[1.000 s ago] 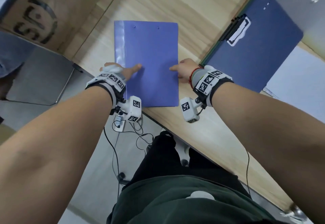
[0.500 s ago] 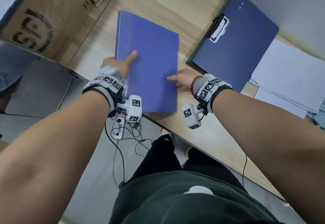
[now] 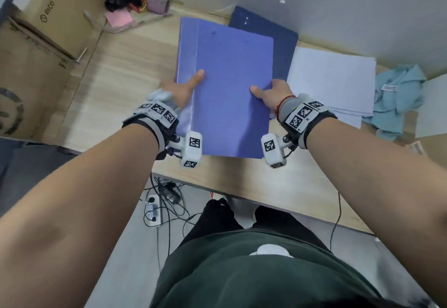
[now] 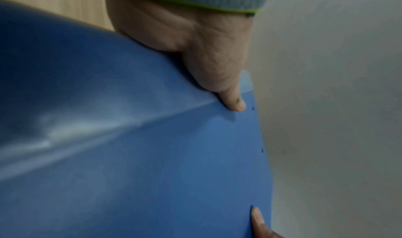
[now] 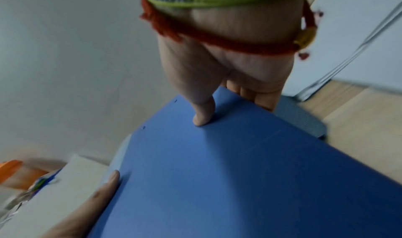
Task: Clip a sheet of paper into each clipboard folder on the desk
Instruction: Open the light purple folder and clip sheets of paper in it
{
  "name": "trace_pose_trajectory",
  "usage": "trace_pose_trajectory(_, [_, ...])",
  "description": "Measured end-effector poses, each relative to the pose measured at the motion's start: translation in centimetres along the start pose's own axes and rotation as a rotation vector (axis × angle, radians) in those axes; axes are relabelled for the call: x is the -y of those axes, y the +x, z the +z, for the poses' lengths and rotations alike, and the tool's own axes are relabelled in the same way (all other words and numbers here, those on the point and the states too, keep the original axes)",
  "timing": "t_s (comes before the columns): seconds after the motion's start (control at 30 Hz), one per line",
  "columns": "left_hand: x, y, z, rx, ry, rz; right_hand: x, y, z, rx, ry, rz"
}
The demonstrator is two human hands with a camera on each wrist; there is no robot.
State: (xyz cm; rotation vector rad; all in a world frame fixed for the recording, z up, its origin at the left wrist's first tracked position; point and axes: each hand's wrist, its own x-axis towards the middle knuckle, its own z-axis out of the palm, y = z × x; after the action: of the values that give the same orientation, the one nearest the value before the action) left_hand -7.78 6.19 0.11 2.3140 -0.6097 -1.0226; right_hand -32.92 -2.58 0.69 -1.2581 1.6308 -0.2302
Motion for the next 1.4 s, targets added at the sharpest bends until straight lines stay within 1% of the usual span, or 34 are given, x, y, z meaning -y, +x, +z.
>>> trace_pose_trajectory(0.1, [-1.1,-1.4,5.3,0.155,0.12,0.063,-4.6,0.0,-4.2,-0.086,-0.052,0.069])
trace_pose_trajectory(0.17, [-1.1,-2.0,8.4,0.244,0.247,0.125,-7.0,-1.0,-6.3,-0.127,-0.045,0.112])
trace_pose_trajectory(0.23, [-1.3,-2.9,11.4,0.318,0.421,0.189,-9.7,-1.9,-8.4,-0.167,-0.075,0.154])
trace_pose_trajectory(0.33, [-2.0,-5.0,15.0,0.435,0.67,0.214,-13.6,-2.9,-10.6,-0.187,-0.088,0.236])
trace_pose_trajectory(0.4, [-1.4,-5.7,17.5,0.488,0.789,0.217,-16.0,-3.4,-11.5,-0.193,-0.051,0.276])
trace_pose_trajectory(0.47, [0.3,-5.1,20.8,0.537,0.804,0.222,-18.5,-3.6,-12.5,-0.196,-0.024,0.314])
trace_pose_trajectory(0.53, [1.5,-5.1,22.5,0.55,0.804,0.211,-20.6,-3.5,-12.8,-0.184,-0.011,0.341])
trace_pose_trajectory(0.57, [1.7,-5.5,23.0,0.556,0.81,0.211,-21.3,-3.5,-13.0,-0.177,-0.01,0.362])
trace_pose_trajectory(0.63, [-0.3,-8.7,23.1,0.609,0.869,0.22,-22.7,-3.7,-13.9,-0.166,-0.005,0.401])
trace_pose_trajectory(0.7, [-0.9,-10.5,23.5,0.642,0.914,0.189,-23.6,-4.4,-14.5,-0.142,0.001,0.415])
trace_pose_trajectory(0.8, [-0.6,-11.2,24.7,0.688,0.929,0.101,-24.4,-5.0,-15.5,-0.131,0.014,0.415])
trace_pose_trajectory(0.87, [-0.5,-11.4,25.4,0.704,0.913,0.078,-25.0,-5.3,-16.1,-0.128,0.037,0.417])
trace_pose_trajectory(0.97, [-0.7,-11.3,26.2,0.737,0.937,0.076,-25.3,-5.8,-17.5,-0.12,0.067,0.415])
trace_pose_trajectory(1.03, [-1.2,-10.9,26.5,0.73,0.931,0.076,-24.8,-6.0,-18.7,-0.133,0.145,0.416])
trace_pose_trajectory(1.1, [-2.2,-10.8,26.2,0.705,0.896,0.1,-24.2,-5.6,-20.2,-0.153,0.201,0.431])
trace_pose_trajectory(1.17, [-4.2,-11.5,25.2,0.678,0.806,0.15,-23.2,-5.3,-21.3,-0.118,0.259,0.408])
trace_pose_trajectory(1.2, [-5.5,-12.3,24.5,0.667,0.736,0.181,-21.8,-5.6,-21.5,-0.069,0.319,0.385])
trace_pose_trajectory(1.3, [-9.4,-14.1,22.1,0.634,0.503,0.248,-17.0,-6.8,-21.6,0.143,0.459,0.251])
trace_pose_trajectory(1.4, [-13.1,-15.1,19.4,0.563,0.366,0.274,-12.3,-7.2,-20.6,0.343,0.444,0.095])
